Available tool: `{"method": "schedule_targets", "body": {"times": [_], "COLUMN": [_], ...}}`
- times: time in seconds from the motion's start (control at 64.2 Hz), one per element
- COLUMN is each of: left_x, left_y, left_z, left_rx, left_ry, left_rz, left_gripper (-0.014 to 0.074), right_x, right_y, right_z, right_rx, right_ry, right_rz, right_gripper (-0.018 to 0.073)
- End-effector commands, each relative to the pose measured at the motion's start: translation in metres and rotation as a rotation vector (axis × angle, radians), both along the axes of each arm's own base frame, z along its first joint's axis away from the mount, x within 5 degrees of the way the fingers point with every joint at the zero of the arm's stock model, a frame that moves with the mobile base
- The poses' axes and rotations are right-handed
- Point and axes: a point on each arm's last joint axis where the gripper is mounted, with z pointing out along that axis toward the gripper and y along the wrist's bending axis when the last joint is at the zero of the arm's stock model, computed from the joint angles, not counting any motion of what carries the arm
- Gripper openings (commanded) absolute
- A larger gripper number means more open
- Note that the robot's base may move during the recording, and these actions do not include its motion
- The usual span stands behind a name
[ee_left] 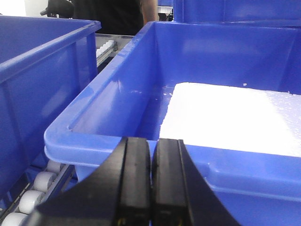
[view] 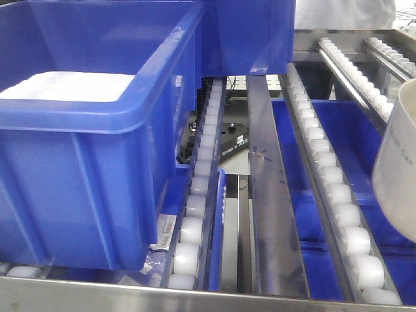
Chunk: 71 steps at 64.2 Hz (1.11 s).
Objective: Move white bin to right shelf second layer
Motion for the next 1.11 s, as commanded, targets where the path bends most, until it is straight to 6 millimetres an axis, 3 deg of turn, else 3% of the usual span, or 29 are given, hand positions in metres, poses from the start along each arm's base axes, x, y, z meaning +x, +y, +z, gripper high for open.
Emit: {"method": "schedule_targets", "body": {"times": [0.0, 0.374, 0.95, 1.09], "left_x": [-0.001, -0.001, -0.001, -0.001], "left_y": [0.001, 0.001, 0.001, 0.001], "left_z": [-0.001, -0.001, -0.001, -0.001], "left_rx": [-0.011, -0.011, -0.011, -0.011], "left_ry": [-0.072, -0.072, -0.072, -0.072], "left_rz": [0.007, 0.007, 0.007, 0.007], "left_gripper": [0.0085, 0.0085, 0.0085, 0.0085], "right_x": [0.008, 0.002, 0.0, 0.001], "right_y": [-0.001, 0.0, 0.007, 0.007], "right_z": [0.017, 0.0, -0.004, -0.006], "right_rx": [0.011, 0.016, 0.017, 0.017], "right_ry": [-0.127, -0.116, -0.062, -0.052], "right_rz": [-0.006, -0.003, 0.032, 0.032], "right_gripper": [0.0057, 0.0057, 0.0062, 0.019]}}
